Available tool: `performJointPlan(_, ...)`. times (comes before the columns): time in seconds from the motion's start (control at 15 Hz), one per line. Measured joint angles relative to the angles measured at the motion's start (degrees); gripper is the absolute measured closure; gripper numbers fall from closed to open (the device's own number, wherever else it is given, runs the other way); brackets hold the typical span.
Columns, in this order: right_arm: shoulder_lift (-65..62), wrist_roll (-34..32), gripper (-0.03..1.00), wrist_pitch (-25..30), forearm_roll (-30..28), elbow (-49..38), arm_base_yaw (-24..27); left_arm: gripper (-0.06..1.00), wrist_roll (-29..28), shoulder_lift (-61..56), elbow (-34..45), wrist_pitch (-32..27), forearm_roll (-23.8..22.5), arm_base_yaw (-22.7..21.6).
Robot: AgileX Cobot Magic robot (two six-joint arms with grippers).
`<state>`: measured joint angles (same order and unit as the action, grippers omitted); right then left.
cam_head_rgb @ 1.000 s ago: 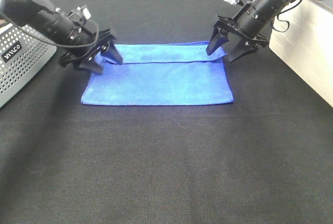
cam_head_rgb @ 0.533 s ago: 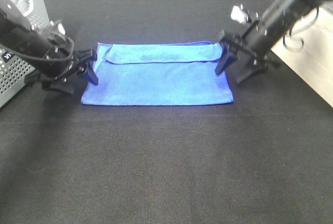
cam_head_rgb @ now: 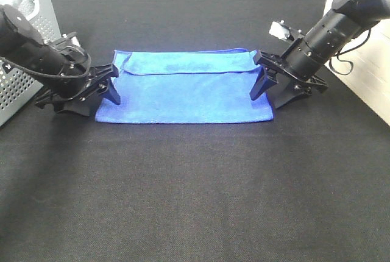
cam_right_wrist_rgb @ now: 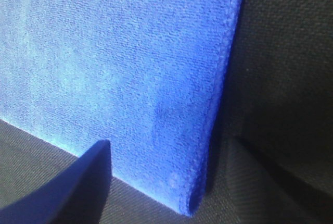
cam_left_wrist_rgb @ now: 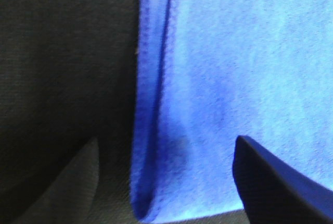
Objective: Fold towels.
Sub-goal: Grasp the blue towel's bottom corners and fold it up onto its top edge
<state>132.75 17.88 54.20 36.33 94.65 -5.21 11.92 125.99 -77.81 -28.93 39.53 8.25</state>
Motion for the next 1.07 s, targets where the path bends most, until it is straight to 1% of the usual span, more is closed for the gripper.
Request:
performJointPlan(0.13, 1.0, 0.1, 0.36, -0.2, 1.7, -0.1, -0.1, 0.26, 0.0, 0.1, -0.1, 0.6, 0.3, 0.7)
performJointPlan(0.2, 1.4, 0.1, 0.36, -0.2, 2.6, -0.1, -0.3, 0.29, 0.1, 0.3, -0.2, 0.9, 0.4, 1.4)
performJointPlan(0.27, 1.5, 0.1, 0.37, -0.6, 3.0, -0.1, -0.9, 0.37, 0.1, 0.5, -0.2, 0.9, 0.6, 1.6)
performJointPlan(0.33, 1.7, 0.1, 0.46, -0.8, 3.7, -0.1, -1.1, 0.46, 0.1, 0.6, -0.2, 0.9, 0.9, 1.7)
performJointPlan(0.4, 2.1, 0.1, 0.59, -0.9, 4.3, -0.1, -1.1, 0.57, 0.1, 0.7, -0.2, 0.5, 0.9, 1.7)
performJointPlan(0.53, 2.7, 0.1, 0.9, -0.9, 4.2, -0.1, -1.1, 0.86, 0.1, 1.2, -0.2, -1.0, 1.0, 1.7)
performJointPlan(0.6, 2.8, 0.1, 0.97, -0.5, 4.2, -0.1, -1.1, 0.93, 0.1, 1.3, -0.2, -1.8, 1.0, 1.7)
performJointPlan(0.73, 2.8, 0.1, 0.97, 1.5, 4.5, -0.2, -1.1, 0.93, 0.1, 1.0, -0.2, -5.0, 0.3, 1.7)
performJointPlan(0.8, 1.9, 0.1, 0.97, 1.8, 4.5, -1.5, -1.1, 0.93, 0.0, 0.0, -0.1, -8.8, -1.7, 1.7)
performJointPlan(0.93, -3.6, 0.2, 0.97, 0.7, 4.5, -8.6, -1.1, 0.93, 0.0, -3.1, 2.9, -11.3, -3.3, 1.7)
performJointPlan(1.07, -8.4, 1.8, 0.97, -0.5, 4.5, -15.9, -1.1, 0.94, 0.0, -8.2, 9.4, -11.4, -4.8, 1.7)
